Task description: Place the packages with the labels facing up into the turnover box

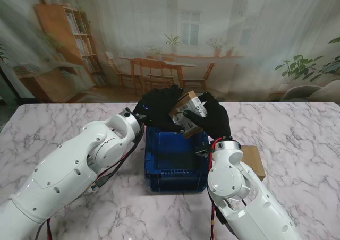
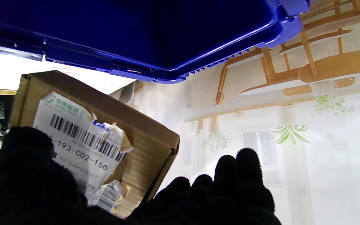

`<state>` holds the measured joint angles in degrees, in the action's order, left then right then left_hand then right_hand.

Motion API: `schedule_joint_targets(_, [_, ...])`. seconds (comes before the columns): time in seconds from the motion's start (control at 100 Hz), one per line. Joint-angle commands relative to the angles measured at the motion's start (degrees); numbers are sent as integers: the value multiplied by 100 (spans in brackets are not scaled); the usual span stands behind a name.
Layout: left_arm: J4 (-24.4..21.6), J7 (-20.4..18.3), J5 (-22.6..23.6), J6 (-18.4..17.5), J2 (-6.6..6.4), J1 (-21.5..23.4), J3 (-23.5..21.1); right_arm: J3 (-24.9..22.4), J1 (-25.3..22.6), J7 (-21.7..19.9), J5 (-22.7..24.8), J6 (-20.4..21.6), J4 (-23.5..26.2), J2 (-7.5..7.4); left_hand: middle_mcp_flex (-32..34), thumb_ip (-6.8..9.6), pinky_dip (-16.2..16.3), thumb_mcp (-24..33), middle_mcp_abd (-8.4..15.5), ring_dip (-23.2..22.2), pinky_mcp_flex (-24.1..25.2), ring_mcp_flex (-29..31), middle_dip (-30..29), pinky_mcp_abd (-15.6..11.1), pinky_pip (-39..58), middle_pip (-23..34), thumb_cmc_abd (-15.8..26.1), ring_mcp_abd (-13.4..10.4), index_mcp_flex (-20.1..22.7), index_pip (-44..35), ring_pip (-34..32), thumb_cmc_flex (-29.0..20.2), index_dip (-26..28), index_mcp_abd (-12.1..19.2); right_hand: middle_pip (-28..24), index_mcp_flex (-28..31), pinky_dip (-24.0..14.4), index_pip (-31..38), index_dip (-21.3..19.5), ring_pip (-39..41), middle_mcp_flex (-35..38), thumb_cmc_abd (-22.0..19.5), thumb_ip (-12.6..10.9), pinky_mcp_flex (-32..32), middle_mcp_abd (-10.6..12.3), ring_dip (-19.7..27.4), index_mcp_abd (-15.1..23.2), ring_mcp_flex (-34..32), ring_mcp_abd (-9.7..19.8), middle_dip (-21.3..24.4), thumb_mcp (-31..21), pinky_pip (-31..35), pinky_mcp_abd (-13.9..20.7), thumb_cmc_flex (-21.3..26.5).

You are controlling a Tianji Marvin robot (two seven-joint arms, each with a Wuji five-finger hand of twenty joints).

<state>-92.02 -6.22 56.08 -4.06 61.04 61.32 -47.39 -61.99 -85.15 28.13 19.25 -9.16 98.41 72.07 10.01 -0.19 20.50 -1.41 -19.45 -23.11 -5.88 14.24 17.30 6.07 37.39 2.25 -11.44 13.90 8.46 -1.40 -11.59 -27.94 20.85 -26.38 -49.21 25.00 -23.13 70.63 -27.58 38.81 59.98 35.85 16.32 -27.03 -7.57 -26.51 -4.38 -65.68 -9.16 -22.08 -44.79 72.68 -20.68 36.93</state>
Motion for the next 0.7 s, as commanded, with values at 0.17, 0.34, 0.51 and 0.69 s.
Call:
schedule_joint_targets(0.17, [17,-158,-34,269,75,40,143,70,58,165,-198,-149,54,163,-513,-148,-194,-44,-18,245,100,-338,-457,322,-285,-283,-211,512,-54,327,166,64,-1313,407,-1135,-529,50,1242,-536,-261,-394,-569,-317,90,709,155,1090,59,85,-56,-1139,-125,42,1036])
schedule_joint_targets(0.34, [84,61,-140,293,114,93,133,64,75,201,-289,-239,70,191,-505,-136,-179,-19,-2,279,47,-347,-573,235,-215,-230,-365,387,-49,169,67,-34,-1092,412,-1290,-640,62,1355,-559,-347,-571,-600,-309,82,653,205,1078,70,61,-111,-1171,-144,45,1058])
schedule_joint_targets(0.51, [174,196,-290,288,148,102,91,55,71,177,-316,-226,92,187,-179,-86,53,-10,-43,-16,-207,76,61,-64,327,-64,-409,148,-109,-101,-184,-480,118,172,-1311,-662,104,1372,-574,-393,-638,-616,-304,92,656,224,1094,109,73,-108,-1169,-231,43,1058])
schedule_joint_targets(0.69, [232,14,-641,245,153,51,-24,37,29,82,-358,-174,142,160,479,-45,125,37,151,-185,-473,531,265,-167,541,109,-533,0,-140,-230,-365,-857,670,111,-1307,-659,150,1367,-579,-424,-679,-604,-307,112,644,230,1139,153,76,-108,-1175,-320,23,1069])
